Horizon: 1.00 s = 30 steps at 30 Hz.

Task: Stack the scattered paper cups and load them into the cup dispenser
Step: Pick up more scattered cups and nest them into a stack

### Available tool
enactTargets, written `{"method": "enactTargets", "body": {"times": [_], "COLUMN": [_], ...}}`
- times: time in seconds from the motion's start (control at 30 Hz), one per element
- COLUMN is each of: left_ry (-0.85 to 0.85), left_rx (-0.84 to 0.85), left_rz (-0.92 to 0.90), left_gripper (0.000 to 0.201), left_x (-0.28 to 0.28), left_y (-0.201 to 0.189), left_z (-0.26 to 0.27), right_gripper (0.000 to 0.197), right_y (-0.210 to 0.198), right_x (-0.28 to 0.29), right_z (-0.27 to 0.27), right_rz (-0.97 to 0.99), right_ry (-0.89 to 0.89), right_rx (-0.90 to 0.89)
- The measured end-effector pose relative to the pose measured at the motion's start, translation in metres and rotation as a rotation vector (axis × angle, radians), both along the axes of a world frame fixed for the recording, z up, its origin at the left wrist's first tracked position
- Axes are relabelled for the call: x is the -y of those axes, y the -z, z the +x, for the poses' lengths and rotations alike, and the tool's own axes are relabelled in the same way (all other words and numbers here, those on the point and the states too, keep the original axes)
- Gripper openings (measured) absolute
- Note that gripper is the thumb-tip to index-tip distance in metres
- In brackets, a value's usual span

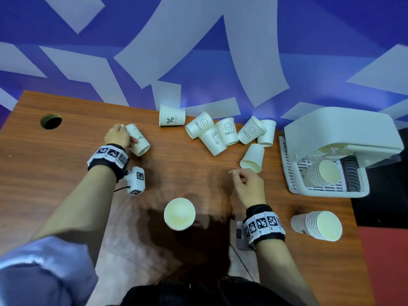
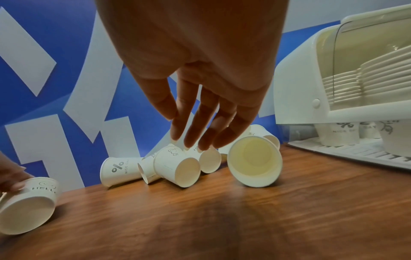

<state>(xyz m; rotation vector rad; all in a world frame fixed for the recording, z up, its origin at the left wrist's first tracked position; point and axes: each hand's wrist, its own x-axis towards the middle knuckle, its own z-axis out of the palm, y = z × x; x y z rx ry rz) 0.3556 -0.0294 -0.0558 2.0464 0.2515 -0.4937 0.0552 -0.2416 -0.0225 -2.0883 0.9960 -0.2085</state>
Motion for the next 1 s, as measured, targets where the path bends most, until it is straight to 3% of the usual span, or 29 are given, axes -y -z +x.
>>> {"method": "enactTargets", "body": {"times": [0.1, 0.3, 0.5, 0.8, 1.0], "left_ry": [0.053, 0.172, 0.298, 0.409, 0.521], "left_rx": [0.024, 0.066, 0.122, 0.27, 0.278], "left_rz": [0.03, -0.017, -0.157, -0.437, -0.468], "left_gripper": [0.025, 0.031, 0.036, 0.03, 0.032], "left_x": [0.002, -0.007, -0.025, -0.046, -0.064], "left_y": [-0.001, -0.004, -0.023, -0.083, -0.085], "left_z": [-0.007, -0.039, -0.078, -0.144, -0.182], "right_gripper": [0.018, 0.017, 0.017, 0.018, 0.023], "right_y": [0.006, 0.01, 0.002, -0.005, -0.005], "right_x": [-0.002, -0.011, -0.024, -0.045, -0.069], "right_z": [-0.006, -0.008, -0.012, -0.031, -0.031], "right_rz": [0.015, 0.079, 0.079, 0.115, 0.144], "right_ry": [0.005, -0.021, -0.064, -0.103, -0.17], "right_rx": [0.004, -0.001, 0.018, 0.025, 0.023]}}
